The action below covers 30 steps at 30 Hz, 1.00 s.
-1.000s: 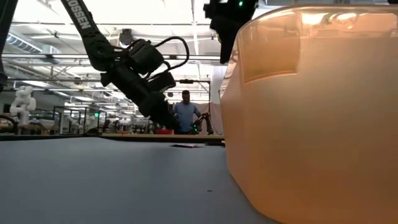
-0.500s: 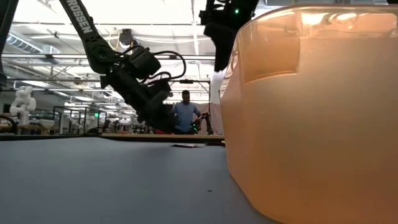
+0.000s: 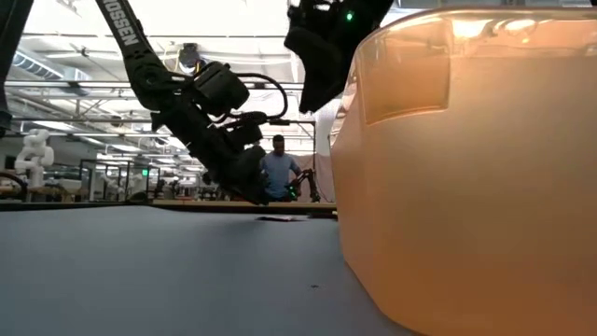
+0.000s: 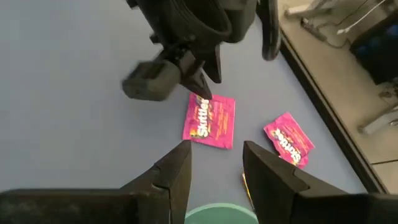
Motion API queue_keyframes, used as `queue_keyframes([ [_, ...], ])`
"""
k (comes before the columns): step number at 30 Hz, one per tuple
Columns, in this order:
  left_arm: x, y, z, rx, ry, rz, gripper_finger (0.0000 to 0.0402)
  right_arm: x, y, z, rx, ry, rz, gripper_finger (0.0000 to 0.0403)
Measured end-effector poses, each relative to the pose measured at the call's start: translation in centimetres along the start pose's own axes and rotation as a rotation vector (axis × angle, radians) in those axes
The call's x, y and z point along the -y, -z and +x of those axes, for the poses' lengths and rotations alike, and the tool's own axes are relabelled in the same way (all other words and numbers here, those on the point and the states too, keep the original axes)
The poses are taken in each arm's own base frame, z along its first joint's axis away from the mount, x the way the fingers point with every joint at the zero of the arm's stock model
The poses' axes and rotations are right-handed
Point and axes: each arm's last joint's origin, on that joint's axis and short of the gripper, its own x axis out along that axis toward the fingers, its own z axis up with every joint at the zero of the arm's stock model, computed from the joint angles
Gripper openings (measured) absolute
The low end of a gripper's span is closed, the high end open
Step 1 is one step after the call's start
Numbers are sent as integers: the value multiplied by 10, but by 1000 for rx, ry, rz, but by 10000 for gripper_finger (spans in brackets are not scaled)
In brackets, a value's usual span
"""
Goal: Sort candy
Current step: Put the purple candy pack into the transparent bin
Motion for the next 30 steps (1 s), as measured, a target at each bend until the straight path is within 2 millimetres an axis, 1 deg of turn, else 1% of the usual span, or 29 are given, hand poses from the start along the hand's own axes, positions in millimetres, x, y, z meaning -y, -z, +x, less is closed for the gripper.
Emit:
queue_keyframes([
  [4, -1, 1, 0, -11, 8, -56, 151, -12, 4, -9, 29, 20, -11, 134],
  [9, 0, 7, 3, -57, 20, -95, 151, -20, 7, -16, 66, 75, -30, 134],
  [13, 2, 15, 12, -77, 26, -94, 151, -22, 7, -18, 75, 83, -35, 134],
  [16, 2, 17, 19, -55, 21, -94, 144, -23, 8, -18, 76, 82, -37, 134],
  [19, 3, 17, 23, -16, 30, -92, 114, -25, 8, -19, 78, 81, -33, 134],
  [24, 4, 16, 24, -3, 30, -20, 19, -27, 9, -21, 81, 78, -38, 134],
  [25, 4, 16, 24, -3, 29, -13, 10, -27, 9, -21, 82, 79, -39, 134],
  [30, 4, 15, 22, -4, 35, 16, 3, -28, 10, -22, 81, 77, -20, 134],
])
